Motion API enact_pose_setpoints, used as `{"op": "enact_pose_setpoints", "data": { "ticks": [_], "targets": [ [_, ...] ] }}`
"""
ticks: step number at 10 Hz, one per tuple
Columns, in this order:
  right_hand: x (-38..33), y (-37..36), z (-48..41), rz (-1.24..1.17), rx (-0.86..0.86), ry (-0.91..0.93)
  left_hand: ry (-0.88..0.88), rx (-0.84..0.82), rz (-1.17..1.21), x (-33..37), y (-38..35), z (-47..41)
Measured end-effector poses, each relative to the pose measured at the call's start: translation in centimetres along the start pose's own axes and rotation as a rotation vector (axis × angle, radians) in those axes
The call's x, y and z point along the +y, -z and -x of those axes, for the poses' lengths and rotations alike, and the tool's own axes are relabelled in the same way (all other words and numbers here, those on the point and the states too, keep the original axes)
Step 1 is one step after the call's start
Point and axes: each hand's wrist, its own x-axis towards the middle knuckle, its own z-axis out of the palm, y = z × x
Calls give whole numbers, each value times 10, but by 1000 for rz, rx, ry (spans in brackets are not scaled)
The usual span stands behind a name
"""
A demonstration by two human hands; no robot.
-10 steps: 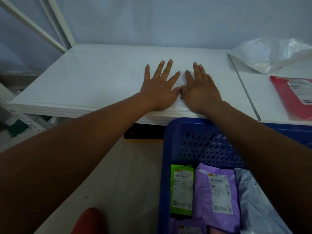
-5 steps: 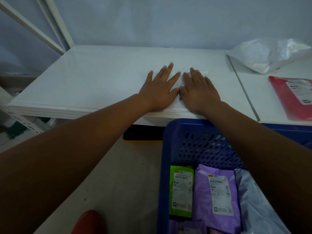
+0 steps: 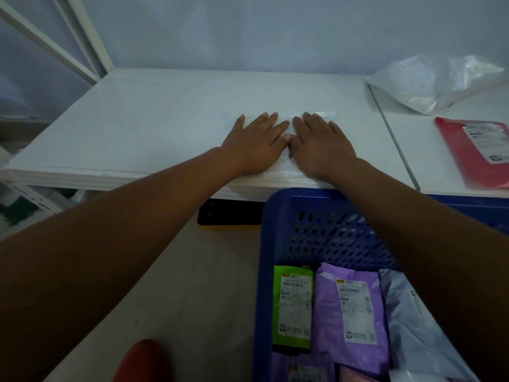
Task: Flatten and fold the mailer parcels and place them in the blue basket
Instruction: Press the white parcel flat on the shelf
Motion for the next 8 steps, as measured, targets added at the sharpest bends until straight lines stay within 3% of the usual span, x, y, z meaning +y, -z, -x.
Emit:
{"op": "enact_pose_setpoints", "data": {
  "ticks": [8],
  "targets": [
    [1, 0, -1, 2, -1, 7, 0, -11, -19, -1, 1, -2]
  ]
}}
